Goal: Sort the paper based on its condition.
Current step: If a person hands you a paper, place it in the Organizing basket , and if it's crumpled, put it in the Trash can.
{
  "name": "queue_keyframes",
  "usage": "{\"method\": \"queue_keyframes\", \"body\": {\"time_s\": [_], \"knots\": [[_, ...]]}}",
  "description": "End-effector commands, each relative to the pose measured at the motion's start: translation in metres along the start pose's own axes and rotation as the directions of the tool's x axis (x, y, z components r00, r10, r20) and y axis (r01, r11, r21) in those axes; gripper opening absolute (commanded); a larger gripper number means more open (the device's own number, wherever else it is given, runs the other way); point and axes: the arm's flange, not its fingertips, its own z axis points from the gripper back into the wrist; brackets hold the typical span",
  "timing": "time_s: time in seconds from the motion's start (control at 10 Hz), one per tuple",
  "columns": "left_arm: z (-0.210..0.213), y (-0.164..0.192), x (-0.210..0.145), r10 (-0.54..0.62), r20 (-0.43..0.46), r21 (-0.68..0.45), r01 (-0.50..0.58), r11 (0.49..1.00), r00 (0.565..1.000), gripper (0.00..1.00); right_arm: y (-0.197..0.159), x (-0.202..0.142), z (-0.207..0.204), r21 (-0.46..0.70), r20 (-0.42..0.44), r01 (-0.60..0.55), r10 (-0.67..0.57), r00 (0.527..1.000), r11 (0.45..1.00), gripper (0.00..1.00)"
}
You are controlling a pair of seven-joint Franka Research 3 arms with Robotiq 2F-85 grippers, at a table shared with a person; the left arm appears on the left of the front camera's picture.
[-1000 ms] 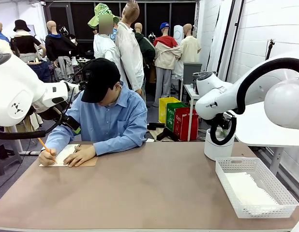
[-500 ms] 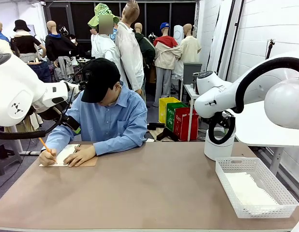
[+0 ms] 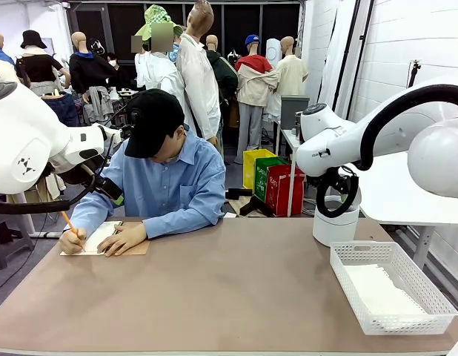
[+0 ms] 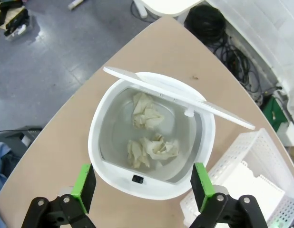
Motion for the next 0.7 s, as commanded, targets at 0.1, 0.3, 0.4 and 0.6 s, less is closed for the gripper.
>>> {"method": "queue_keyframes", "body": {"time_s": [0.1, 0.3, 0.4, 0.6], "knots": [[0.0003, 0.0013, -0.0002, 0.003, 0.001, -0.001, -0.003, 1.0, 1.0, 1.0, -0.0003, 0.0002, -0.0039, -0.005, -0.001, 0.007, -0.007, 1.0, 1.0, 1.0], [0.0003, 0.0013, -0.0002, 0.003, 0.001, -0.001, -0.003, 1.0, 1.0, 1.0, -0.0003, 0.0002, -0.0039, -0.005, -0.001, 0.007, -0.007, 1.0, 1.0, 1.0], [0.0003, 0.0013, -0.0002, 0.003, 0.001, -0.001, -0.003, 1.0, 1.0, 1.0, -0.0003, 0.0002, -0.0039, -0.005, -0.001, 0.007, -0.007, 1.0, 1.0, 1.0], [0.0003, 0.0013, -0.0002, 0.003, 0.001, -0.001, -0.003, 1.0, 1.0, 1.0, -0.0003, 0.0003, -0.0019, -0.003, -0.001, 0.001, -0.001, 1.0, 1.0, 1.0]]}}
